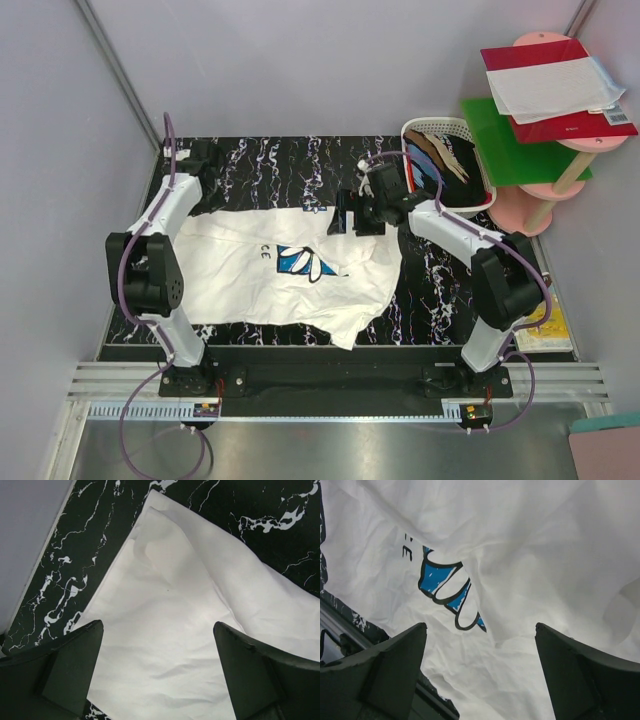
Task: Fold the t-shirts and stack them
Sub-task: Fold the tshirt
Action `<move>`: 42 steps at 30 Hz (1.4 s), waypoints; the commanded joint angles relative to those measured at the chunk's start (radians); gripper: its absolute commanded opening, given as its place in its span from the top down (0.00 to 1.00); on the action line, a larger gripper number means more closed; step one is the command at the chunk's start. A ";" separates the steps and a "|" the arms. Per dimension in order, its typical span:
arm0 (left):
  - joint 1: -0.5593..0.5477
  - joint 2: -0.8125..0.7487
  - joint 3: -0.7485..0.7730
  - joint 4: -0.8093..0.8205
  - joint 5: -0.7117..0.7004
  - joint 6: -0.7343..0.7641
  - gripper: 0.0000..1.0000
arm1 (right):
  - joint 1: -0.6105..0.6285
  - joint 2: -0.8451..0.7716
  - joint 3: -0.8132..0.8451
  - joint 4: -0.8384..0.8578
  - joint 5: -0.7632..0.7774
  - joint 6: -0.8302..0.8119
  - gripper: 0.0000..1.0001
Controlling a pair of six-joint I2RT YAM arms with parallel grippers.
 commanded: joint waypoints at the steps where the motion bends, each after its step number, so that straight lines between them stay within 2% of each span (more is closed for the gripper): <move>1: -0.023 0.011 -0.033 0.058 0.013 -0.021 0.01 | 0.003 0.029 0.144 0.023 0.135 -0.120 0.10; 3: -0.028 0.009 -0.054 0.077 0.019 -0.018 0.01 | -0.005 0.093 0.190 0.023 0.169 -0.152 0.29; 4: -0.034 0.012 -0.061 0.077 0.019 -0.019 0.01 | -0.011 0.120 0.242 0.020 0.201 -0.160 0.72; 5: -0.035 0.014 -0.070 0.081 0.019 -0.019 0.01 | -0.017 0.146 0.268 0.014 0.216 -0.161 0.90; 6: -0.038 0.014 -0.074 0.086 0.018 -0.022 0.01 | -0.034 0.192 0.293 0.000 0.233 -0.160 1.00; 14: -0.057 0.029 -0.116 0.106 0.013 -0.031 0.01 | -0.094 0.403 0.478 -0.143 0.330 -0.149 1.00; 18: -0.066 0.035 -0.131 0.118 0.015 -0.037 0.06 | -0.119 0.477 0.515 -0.173 0.312 -0.121 1.00; 21: -0.074 0.047 -0.139 0.130 0.008 -0.037 0.27 | -0.128 0.528 0.560 -0.196 0.304 -0.117 1.00; 22: -0.077 0.061 -0.139 0.134 0.010 -0.037 0.39 | -0.129 0.543 0.577 -0.209 0.306 -0.115 1.00; 23: -0.077 0.069 -0.133 0.134 0.014 -0.036 0.64 | -0.132 0.558 0.595 -0.221 0.309 -0.114 1.00; 24: -0.077 0.081 -0.127 0.134 0.031 -0.031 0.81 | -0.137 0.592 0.636 -0.248 0.315 -0.112 1.00; 25: -0.077 0.101 -0.113 0.131 0.044 -0.027 0.95 | -0.140 0.608 0.659 -0.264 0.324 -0.111 1.00; 26: -0.077 0.109 -0.108 0.131 0.054 -0.028 1.00 | -0.151 0.641 0.684 -0.293 0.333 -0.108 1.00; 32: -0.088 0.095 -0.116 0.129 0.048 -0.042 1.00 | -0.211 0.746 0.886 -0.351 0.405 -0.091 1.00; 38: -0.098 -0.032 -0.137 0.137 0.059 -0.057 0.98 | -0.280 0.827 1.076 -0.373 0.476 -0.115 1.00; 40: -0.114 -0.103 -0.143 0.143 0.064 -0.054 0.86 | -0.283 0.838 1.120 -0.370 0.487 -0.147 1.00; 42: -0.136 -0.187 -0.154 0.170 0.083 -0.041 0.69 | -0.283 0.827 1.153 -0.353 0.424 -0.206 1.00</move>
